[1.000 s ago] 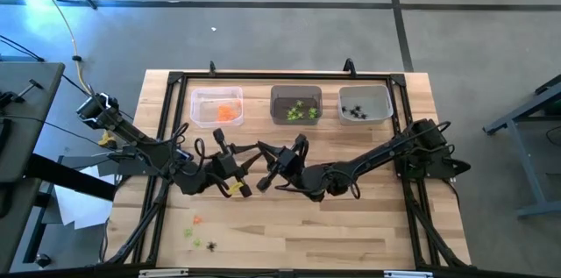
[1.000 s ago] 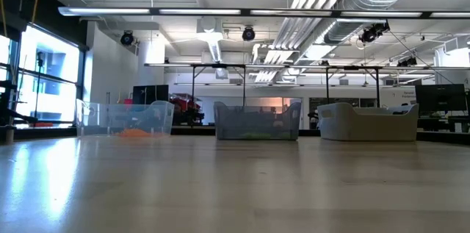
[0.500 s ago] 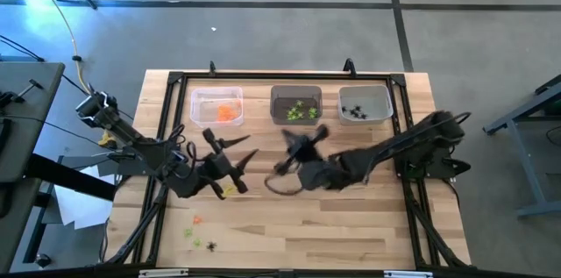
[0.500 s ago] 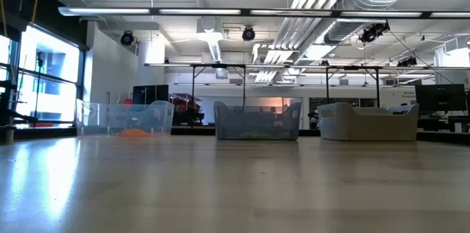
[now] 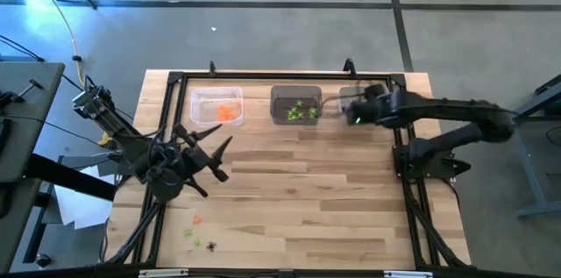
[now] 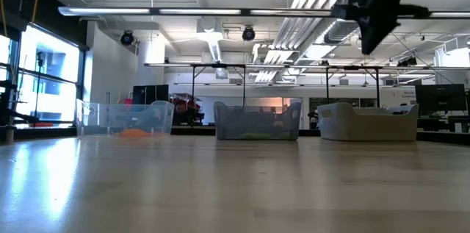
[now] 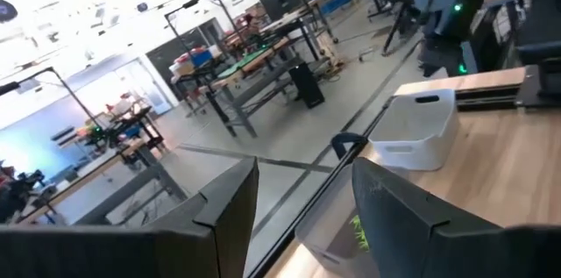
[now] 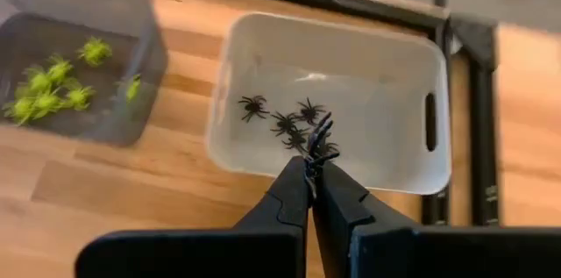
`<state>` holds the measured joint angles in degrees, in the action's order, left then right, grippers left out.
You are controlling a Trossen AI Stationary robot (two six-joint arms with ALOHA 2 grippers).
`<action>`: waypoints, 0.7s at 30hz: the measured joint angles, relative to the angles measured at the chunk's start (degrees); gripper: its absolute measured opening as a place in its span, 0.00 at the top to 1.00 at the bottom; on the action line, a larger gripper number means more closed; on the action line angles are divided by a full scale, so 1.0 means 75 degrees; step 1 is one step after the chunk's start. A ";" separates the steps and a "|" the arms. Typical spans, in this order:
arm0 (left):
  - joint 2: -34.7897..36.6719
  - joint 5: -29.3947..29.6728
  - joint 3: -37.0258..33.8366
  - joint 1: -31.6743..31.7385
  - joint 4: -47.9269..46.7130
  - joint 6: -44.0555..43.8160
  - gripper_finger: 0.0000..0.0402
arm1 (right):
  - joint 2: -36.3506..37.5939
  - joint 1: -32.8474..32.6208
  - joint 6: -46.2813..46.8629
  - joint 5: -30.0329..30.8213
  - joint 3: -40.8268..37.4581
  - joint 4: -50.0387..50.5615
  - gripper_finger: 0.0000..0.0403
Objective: Sort Halloween decoration
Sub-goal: Put the black spider toy into the white bin
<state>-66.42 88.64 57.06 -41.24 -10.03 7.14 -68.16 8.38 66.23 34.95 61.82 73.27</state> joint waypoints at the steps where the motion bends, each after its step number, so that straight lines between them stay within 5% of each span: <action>1: 0.0076 0.0005 0.0000 0.0031 -0.0206 -0.0165 0.56 | 0.0290 0.0371 -0.0351 -0.0206 -0.0344 -0.0418 1.00; 7: 0.0367 0.0003 0.0000 0.0372 -0.0936 -0.0746 0.56 | 0.1442 0.3023 -0.2538 -0.2037 -0.2392 -0.3469 1.00; 12: 0.0394 0.0005 0.0000 0.0648 -0.0965 -0.0741 0.56 | 0.1121 0.4820 -0.3500 -0.3560 -0.3527 -0.5684 1.00; 21: 0.0394 0.0003 0.0000 0.0703 -0.1086 -0.0746 0.56 | -0.0205 0.5634 -0.4862 -0.4108 -0.3438 -0.6054 0.98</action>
<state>-63.46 88.66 57.06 -35.97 -18.17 1.54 -69.70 50.63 29.76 4.14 36.04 27.86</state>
